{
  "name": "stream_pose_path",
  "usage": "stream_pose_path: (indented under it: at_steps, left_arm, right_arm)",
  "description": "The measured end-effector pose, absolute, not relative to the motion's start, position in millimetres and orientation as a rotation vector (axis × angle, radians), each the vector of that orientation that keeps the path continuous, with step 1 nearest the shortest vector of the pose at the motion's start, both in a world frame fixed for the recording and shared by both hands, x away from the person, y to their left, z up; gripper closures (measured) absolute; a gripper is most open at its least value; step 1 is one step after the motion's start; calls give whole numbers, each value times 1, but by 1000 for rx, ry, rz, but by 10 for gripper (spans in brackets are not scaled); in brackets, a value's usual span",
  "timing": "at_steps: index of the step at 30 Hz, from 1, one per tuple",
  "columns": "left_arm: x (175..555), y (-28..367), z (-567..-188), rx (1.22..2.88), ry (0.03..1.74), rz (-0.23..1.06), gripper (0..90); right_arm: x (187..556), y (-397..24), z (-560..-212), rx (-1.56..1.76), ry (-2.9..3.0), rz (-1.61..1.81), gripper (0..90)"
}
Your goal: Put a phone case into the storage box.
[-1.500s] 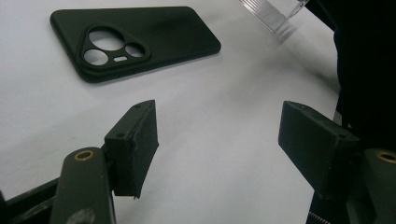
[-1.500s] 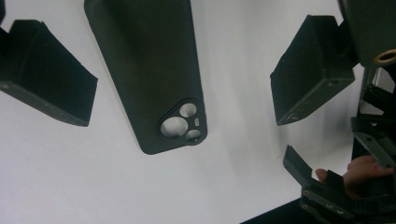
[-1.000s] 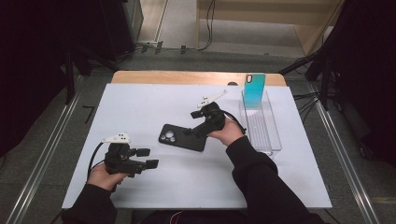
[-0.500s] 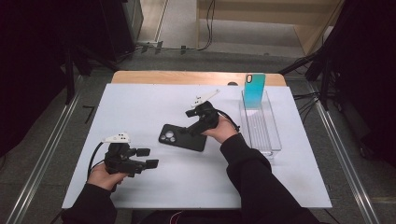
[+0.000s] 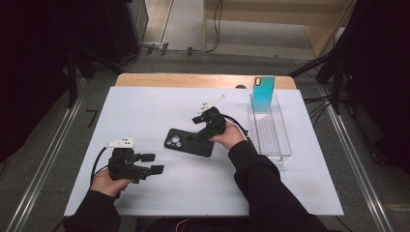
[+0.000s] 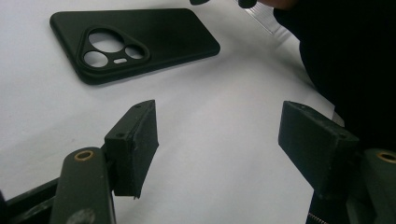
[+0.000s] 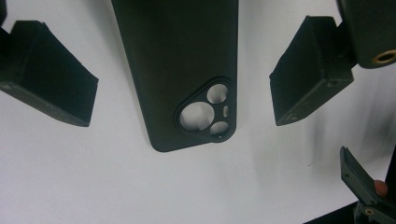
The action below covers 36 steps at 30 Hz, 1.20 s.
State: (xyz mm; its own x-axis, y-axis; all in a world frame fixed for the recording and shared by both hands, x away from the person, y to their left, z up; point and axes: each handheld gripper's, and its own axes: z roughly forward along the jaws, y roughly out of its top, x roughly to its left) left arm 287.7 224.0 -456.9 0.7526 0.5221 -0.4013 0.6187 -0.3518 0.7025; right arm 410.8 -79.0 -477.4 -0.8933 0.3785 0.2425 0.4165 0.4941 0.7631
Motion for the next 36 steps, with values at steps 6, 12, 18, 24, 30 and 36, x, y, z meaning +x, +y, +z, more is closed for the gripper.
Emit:
stream_pose_path:
  at_steps: [6,12,18,24,30,36]
  left_arm:
    - [288,224,-457,2026,859,-132,289]
    - [288,224,-457,2028,859,-132,289]
    - [288,224,-457,2028,858,-132,289]
    - [288,223,-457,2028,857,-132,289]
    - [288,223,-457,2028,856,-132,289]
    - [288,224,-457,2028,857,-132,289]
  right_arm:
    - [408,-76,-483,-716,-2698,-1381,61]
    - [406,-74,-491,-705,-2701,-1352,61]
    - [405,-74,-500,-706,-2702,-1333,61]
    - [404,-73,-508,-695,-2719,-1313,61]
    - [404,-71,-513,-694,-2732,-1276,61]
    - [403,-70,-516,-688,-2746,-1260,61]
